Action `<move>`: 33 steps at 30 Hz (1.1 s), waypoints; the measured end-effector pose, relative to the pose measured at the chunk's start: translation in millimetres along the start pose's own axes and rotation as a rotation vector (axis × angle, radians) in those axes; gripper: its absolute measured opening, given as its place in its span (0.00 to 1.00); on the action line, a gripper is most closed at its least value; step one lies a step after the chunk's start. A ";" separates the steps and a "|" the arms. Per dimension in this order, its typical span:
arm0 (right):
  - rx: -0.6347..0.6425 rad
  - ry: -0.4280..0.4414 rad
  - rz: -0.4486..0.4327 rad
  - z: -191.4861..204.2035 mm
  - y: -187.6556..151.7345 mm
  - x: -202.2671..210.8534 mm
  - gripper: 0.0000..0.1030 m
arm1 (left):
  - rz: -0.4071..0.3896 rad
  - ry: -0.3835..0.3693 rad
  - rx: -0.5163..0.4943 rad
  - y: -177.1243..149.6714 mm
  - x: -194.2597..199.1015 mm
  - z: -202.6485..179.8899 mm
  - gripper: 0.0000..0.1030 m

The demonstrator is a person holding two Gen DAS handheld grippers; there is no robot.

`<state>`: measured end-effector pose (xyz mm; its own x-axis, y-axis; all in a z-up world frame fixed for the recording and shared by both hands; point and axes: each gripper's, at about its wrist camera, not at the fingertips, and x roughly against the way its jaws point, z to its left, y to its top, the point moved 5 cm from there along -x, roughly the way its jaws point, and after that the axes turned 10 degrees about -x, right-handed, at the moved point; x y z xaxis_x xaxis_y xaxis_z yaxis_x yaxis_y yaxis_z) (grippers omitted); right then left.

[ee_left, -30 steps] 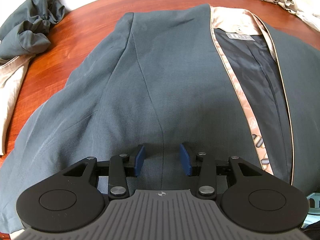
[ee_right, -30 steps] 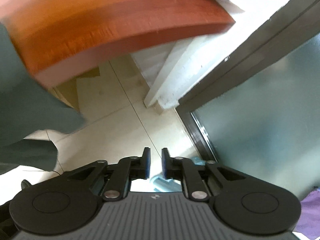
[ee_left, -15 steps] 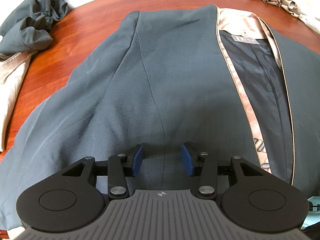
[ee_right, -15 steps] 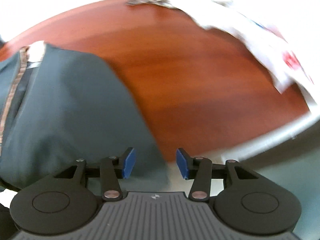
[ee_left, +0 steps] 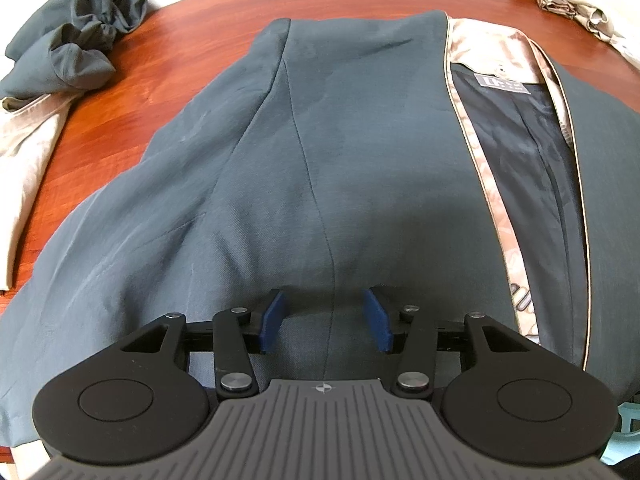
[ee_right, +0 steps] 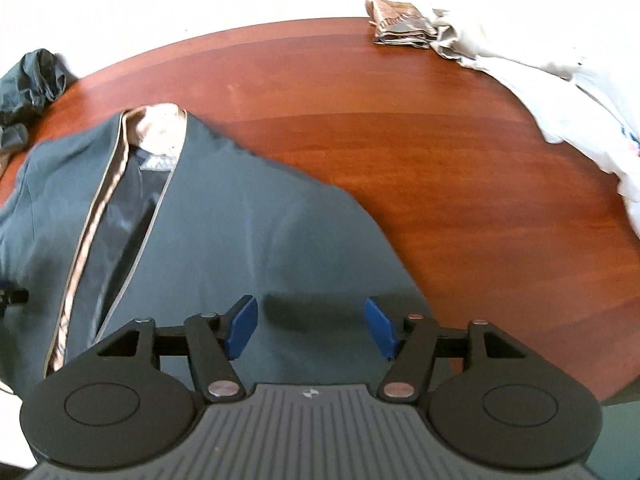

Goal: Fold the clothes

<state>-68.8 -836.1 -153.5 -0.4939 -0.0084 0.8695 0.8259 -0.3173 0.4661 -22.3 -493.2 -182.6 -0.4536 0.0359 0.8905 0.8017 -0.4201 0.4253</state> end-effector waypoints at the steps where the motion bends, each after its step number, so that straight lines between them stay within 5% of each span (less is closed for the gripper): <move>1: -0.001 -0.001 0.004 2.4 1.8 -5.3 0.74 | -0.014 0.003 0.005 2.8 3.2 0.8 0.46; 7: -0.017 -0.003 0.058 11.1 6.5 -40.1 0.75 | -0.062 -0.015 0.078 32.6 8.7 15.5 0.48; 15: -0.055 -0.059 0.022 13.0 20.8 -64.1 0.76 | -0.138 -0.026 0.080 90.8 -16.7 18.5 0.48; 33: -0.059 -0.140 -0.024 34.1 70.3 -109.5 0.80 | -0.059 -0.120 0.138 127.5 -79.0 33.1 0.48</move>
<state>52.6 -825.2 -210.4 -0.4671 0.1311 0.8745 0.7947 -0.3714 0.4801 128.5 -519.6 -193.4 -0.4585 0.1681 0.8726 0.8245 -0.2860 0.4883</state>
